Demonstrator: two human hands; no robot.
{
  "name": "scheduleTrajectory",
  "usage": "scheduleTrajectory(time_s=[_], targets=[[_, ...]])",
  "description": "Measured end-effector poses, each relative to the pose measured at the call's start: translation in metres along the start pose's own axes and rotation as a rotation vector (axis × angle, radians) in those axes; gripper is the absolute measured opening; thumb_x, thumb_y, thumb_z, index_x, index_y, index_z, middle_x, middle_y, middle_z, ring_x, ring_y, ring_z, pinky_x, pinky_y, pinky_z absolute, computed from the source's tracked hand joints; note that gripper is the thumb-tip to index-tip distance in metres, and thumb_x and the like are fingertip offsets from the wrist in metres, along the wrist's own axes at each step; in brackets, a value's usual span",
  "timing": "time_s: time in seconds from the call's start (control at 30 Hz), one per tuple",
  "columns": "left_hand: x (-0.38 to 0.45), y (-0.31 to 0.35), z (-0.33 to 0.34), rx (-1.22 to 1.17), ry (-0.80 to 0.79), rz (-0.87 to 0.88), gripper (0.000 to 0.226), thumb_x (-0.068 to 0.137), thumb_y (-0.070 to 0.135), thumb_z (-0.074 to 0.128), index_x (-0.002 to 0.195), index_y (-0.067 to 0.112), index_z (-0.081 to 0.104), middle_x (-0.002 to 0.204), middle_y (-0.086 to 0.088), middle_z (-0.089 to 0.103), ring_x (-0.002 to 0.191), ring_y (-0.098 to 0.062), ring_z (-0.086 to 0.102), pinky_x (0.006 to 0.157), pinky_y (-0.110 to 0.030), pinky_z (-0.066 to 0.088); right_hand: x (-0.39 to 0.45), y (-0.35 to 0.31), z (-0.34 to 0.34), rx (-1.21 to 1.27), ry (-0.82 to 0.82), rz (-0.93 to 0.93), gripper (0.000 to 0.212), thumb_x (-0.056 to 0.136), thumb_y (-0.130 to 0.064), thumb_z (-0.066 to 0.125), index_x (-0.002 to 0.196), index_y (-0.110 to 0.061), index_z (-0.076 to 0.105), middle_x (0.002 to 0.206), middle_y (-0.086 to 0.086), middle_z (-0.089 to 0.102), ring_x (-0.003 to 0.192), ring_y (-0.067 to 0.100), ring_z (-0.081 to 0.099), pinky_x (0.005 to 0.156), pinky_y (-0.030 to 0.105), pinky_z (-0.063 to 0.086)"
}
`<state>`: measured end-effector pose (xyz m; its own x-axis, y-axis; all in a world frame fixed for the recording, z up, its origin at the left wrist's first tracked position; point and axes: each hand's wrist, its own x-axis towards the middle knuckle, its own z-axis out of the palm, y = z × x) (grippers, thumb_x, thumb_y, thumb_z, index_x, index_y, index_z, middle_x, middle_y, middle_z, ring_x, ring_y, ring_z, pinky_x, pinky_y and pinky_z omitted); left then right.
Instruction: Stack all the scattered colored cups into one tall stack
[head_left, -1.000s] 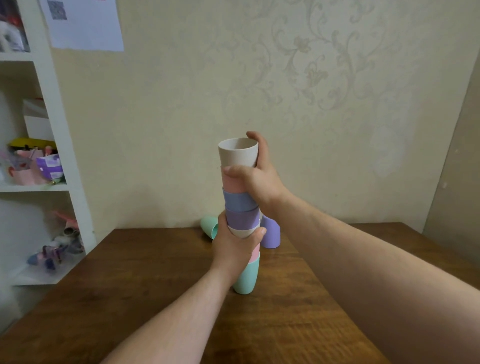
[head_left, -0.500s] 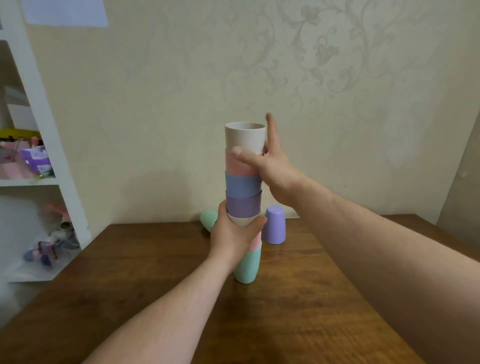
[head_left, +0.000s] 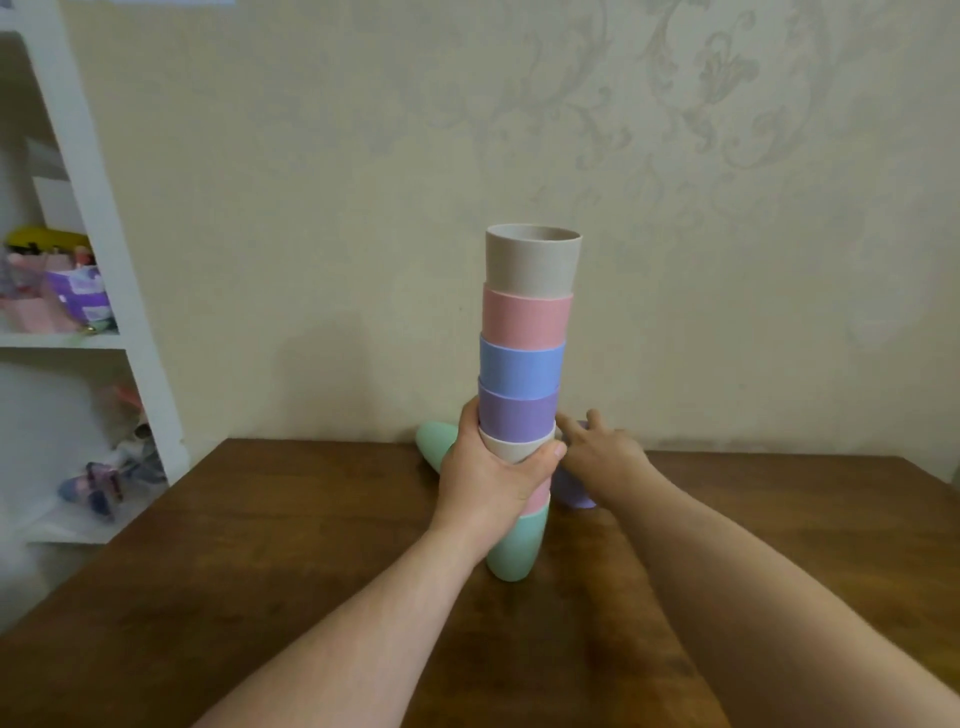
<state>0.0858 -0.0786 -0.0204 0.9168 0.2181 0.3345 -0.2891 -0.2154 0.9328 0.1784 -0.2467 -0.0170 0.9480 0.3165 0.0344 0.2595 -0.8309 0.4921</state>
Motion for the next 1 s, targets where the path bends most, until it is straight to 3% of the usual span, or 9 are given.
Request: scheduleTrajectory(time_s=[0.13,0.3,0.37,0.43,0.53,0.67,0.73,0.87,1.0], targets=[[0.002,-0.001,0.001,-0.027,0.004,0.005,0.074,0.07,0.04,0.1,0.131,0.039,0.059,0.11,0.026,0.077,0.094,0.011,0.073,0.08,-0.014,0.056,-0.011,0.008,0.014,0.059,0.134,0.098,0.045,0.098,-0.011,0.064,0.141,-0.016,0.05,0.145,0.008,0.043,0.125,0.042,0.052,0.086,0.044,0.059],[-0.002,0.008,-0.003,-0.036,-0.014,-0.027,0.085,0.057,0.056,0.094,0.132,0.04,0.057,0.114,0.019,0.079,0.102,-0.01,0.078,0.094,-0.038,0.064,-0.055,0.018,0.021,0.641,-0.007,0.429,0.076,0.073,-0.054,0.083,0.129,-0.026,0.04,0.129,0.003,0.061,0.117,0.035,0.067,0.086,0.044,0.056],[-0.007,0.013,-0.007,-0.029,-0.033,-0.038,0.086,0.058,0.055,0.095,0.133,0.041,0.055,0.116,0.018,0.078,0.104,-0.012,0.078,0.097,-0.043,0.065,-0.073,0.015,0.027,0.862,-0.054,0.529,0.076,0.062,-0.058,0.083,0.116,-0.025,0.04,0.118,0.004,0.065,0.107,0.033,0.066,0.083,0.043,0.057],[-0.015,0.018,-0.013,-0.033,-0.044,-0.054,0.082,0.063,0.048,0.097,0.133,0.039,0.055,0.116,0.017,0.078,0.105,-0.013,0.078,0.098,-0.044,0.065,-0.09,0.009,0.033,1.108,-0.058,0.621,0.082,0.059,-0.055,0.083,0.124,-0.023,0.042,0.119,0.006,0.065,0.104,0.033,0.065,0.085,0.044,0.058],[-0.03,0.026,-0.021,-0.066,-0.045,-0.067,0.075,0.071,0.034,0.1,0.132,0.036,0.055,0.115,0.016,0.077,0.104,-0.012,0.077,0.097,-0.042,0.064,-0.108,-0.001,0.034,1.513,0.022,0.689,0.1,0.072,-0.038,0.085,0.157,-0.024,0.036,0.132,0.009,0.062,0.106,0.033,0.066,0.085,0.043,0.058],[-0.053,0.034,-0.033,-0.081,-0.077,-0.08,0.071,0.072,0.029,0.099,0.126,0.038,0.054,0.115,0.011,0.079,0.104,-0.015,0.078,0.094,-0.04,0.064,-0.122,0.005,-0.018,1.887,0.271,0.645,0.033,0.091,-0.016,0.078,0.12,-0.013,0.063,0.103,0.012,0.068,0.071,0.021,0.063,0.046,0.02,0.049],[-0.06,0.034,-0.038,-0.083,-0.104,-0.091,0.073,0.07,0.031,0.099,0.127,0.039,0.055,0.117,0.01,0.078,0.106,-0.014,0.078,0.095,-0.04,0.063,-0.121,0.02,-0.069,1.975,0.438,0.555,0.022,0.09,-0.016,0.077,0.104,-0.021,0.061,0.103,0.013,0.068,0.073,0.02,0.063,0.046,0.019,0.049],[-0.077,0.043,-0.044,-0.076,-0.106,-0.115,0.083,0.058,0.047,0.094,0.133,0.041,0.058,0.114,0.011,0.079,0.105,-0.016,0.078,0.094,-0.043,0.065,-0.139,0.049,-0.18,2.013,0.782,0.392,0.068,0.073,-0.025,0.077,0.136,-0.027,0.051,0.116,0.0,0.067,0.1,0.022,0.07,0.081,0.04,0.063],[-0.085,0.047,-0.045,-0.052,-0.104,-0.135,0.067,0.064,0.039,0.095,0.122,0.044,0.061,0.109,0.01,0.079,0.101,-0.016,0.079,0.09,-0.039,0.065,-0.162,0.058,-0.263,2.039,0.853,0.203,0.094,0.083,-0.033,0.08,0.158,-0.04,0.023,0.132,-0.008,0.057,0.107,0.022,0.07,0.086,0.045,0.065]])
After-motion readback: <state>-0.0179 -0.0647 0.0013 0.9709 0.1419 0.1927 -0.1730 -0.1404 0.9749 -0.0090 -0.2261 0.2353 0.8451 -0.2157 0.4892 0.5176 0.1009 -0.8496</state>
